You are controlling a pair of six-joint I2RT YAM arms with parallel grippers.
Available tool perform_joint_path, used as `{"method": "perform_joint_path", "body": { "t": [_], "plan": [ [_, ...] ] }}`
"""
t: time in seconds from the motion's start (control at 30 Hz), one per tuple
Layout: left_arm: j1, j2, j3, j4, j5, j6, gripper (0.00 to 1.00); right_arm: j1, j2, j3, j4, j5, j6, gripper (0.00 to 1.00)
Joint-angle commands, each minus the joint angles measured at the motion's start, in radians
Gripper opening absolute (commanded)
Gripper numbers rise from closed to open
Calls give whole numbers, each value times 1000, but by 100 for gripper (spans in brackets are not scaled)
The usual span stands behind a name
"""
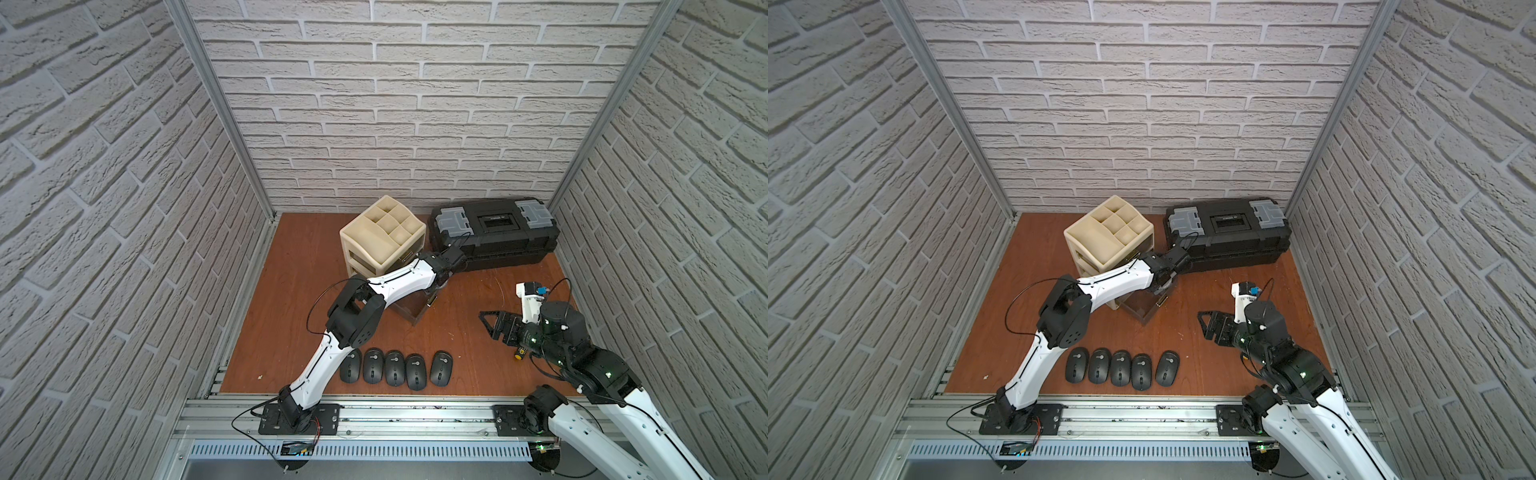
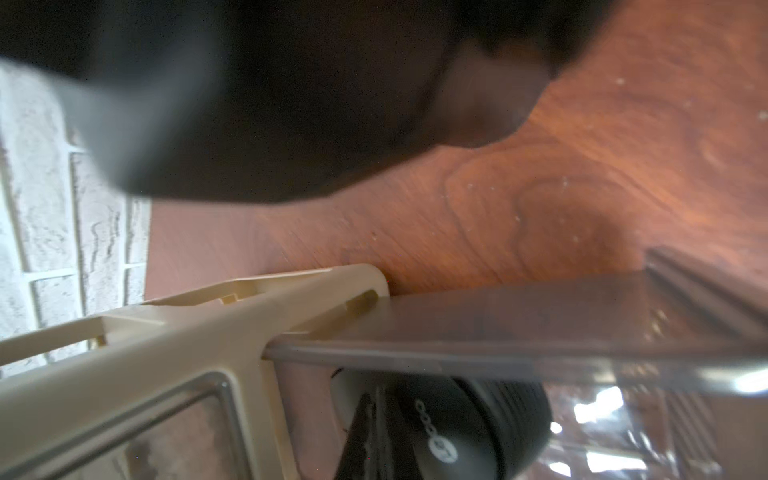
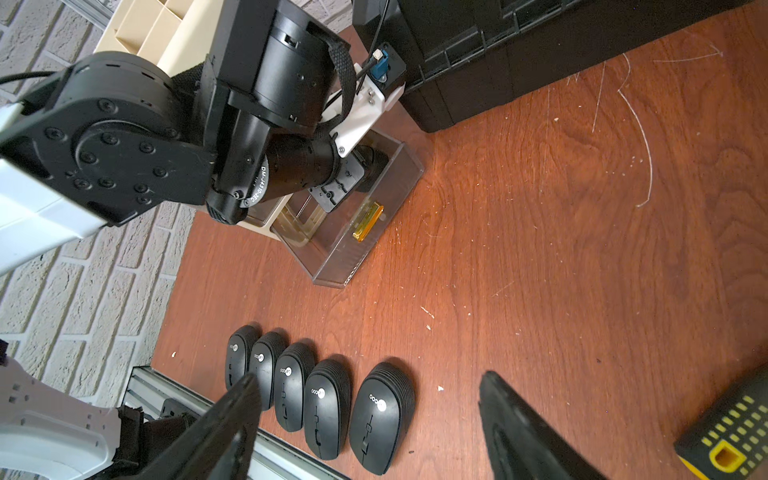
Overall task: Take the mice out of the drawer
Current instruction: Adjust the mouse in the drawer.
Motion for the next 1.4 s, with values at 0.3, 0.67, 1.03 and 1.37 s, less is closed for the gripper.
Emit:
{"method": "perform_joint_path", "body": {
  "t": [0.3, 0.67, 1.03, 1.37],
  "plan": [
    [28, -54, 37, -146, 69, -8, 0, -4, -15, -20, 31, 4, 22, 82],
    [101, -226, -224, 25, -15, -29, 0, -4, -22, -37, 41, 0, 39, 82],
    [102, -227, -263, 166, 40, 61, 0, -4, -9, -42, 60, -14, 47, 81],
    [100, -166, -293, 261, 49, 135, 0, -4, -18, -52, 61, -20, 46, 81]
  ]
}}
